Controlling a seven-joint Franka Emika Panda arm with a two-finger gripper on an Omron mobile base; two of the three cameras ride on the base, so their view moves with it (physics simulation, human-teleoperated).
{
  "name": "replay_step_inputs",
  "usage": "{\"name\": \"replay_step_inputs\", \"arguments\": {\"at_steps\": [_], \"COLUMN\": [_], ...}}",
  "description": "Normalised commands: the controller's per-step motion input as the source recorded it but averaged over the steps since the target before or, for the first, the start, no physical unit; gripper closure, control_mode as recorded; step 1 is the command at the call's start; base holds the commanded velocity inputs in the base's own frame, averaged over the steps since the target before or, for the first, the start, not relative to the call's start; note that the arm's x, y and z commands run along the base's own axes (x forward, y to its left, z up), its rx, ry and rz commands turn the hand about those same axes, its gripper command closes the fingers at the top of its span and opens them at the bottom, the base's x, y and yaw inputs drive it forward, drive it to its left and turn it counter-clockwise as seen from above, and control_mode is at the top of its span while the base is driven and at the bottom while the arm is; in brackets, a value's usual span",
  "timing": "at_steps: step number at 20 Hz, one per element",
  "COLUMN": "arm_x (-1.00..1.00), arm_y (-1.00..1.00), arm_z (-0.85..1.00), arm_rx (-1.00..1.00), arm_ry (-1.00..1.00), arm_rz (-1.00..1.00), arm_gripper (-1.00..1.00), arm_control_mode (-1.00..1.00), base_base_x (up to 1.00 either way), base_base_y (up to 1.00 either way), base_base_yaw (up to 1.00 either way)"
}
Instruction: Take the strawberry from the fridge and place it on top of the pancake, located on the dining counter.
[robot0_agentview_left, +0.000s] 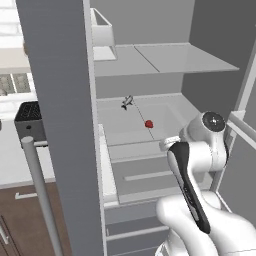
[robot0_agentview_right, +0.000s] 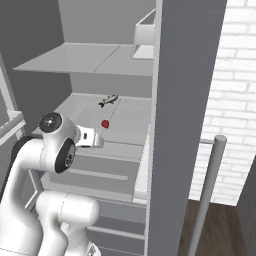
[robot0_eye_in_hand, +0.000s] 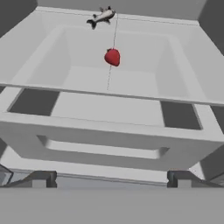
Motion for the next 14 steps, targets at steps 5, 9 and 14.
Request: {"name": "replay_step_inputs", "arguments": {"at_steps": [5,9,14], "arm_x": [0.61,0.67,0.65], "arm_y": [0.02,0.01,0.0], "arm_z": [0.26,0.2,0.06], "arm_rx": [0.0,0.0,-0.01], "arm_ry": [-0.13,0.03,0.17], "arm_rz": [0.14,0.02,-0.03], "arm_gripper": [-1.0,-1.0,-1.0], "arm_control_mode": [-1.0,-1.0,-1.0], "base_base_x": [0.0,0.0,0.0], "base_base_y": [0.0,0.0,0.0], "base_base_yaw": [0.0,0.0,0.0]}}
